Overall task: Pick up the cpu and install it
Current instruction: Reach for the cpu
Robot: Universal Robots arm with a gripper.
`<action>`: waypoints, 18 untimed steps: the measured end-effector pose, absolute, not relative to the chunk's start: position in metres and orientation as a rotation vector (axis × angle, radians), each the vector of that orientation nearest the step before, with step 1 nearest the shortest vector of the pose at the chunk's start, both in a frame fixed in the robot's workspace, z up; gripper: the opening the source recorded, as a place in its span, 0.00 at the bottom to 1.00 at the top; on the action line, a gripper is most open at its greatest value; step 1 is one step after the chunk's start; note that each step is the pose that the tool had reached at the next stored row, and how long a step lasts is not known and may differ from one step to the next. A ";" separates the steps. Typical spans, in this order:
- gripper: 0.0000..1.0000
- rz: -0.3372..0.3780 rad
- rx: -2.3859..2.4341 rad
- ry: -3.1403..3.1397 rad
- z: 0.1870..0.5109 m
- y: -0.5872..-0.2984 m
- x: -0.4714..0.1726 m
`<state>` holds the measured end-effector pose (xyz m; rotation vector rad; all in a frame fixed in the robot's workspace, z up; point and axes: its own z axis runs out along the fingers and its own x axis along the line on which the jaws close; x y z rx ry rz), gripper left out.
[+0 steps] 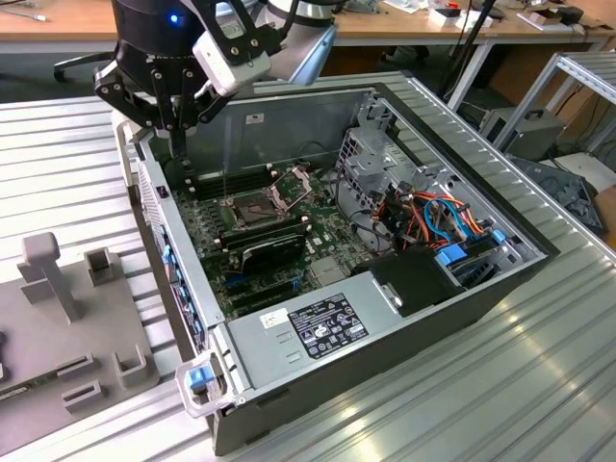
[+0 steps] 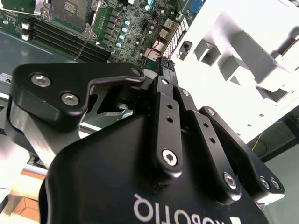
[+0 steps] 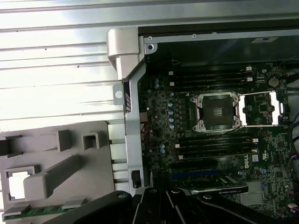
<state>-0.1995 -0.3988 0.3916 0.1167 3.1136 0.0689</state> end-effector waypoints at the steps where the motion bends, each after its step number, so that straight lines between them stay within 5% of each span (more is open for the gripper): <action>1: 0.11 0.069 0.117 3.114 0.392 -0.399 -0.200; 18: 0.11 0.069 0.117 3.114 0.391 -0.399 -0.215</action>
